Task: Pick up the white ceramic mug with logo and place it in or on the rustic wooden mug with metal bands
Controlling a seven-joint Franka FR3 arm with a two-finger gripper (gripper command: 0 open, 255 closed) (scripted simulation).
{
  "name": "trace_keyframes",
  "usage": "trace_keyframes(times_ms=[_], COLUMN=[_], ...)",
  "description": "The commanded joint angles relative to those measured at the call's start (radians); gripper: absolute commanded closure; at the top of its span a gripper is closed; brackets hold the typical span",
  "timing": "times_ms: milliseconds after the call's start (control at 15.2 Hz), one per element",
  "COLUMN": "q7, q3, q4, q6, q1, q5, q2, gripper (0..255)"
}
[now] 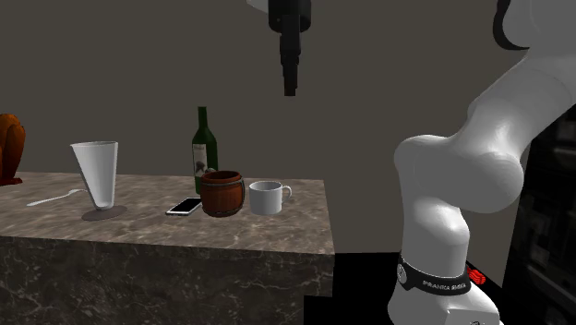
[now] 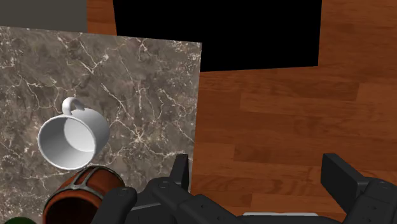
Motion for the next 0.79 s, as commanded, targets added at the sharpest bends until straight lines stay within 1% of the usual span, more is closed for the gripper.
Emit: trace_keyframes(times_ms=[0,396,726], q7=[0.000,-0.119,-0.217], q3=[0.000,-0.111,-0.210], q4=[0.000,-0.099,-0.149], q6=[0.000,0.129,0.248], q1=[0.000,-0.032,-0.057], q5=[0.000,-0.080,-0.140], q2=[0.000,0.029,0.092], gripper=[0,0,0])
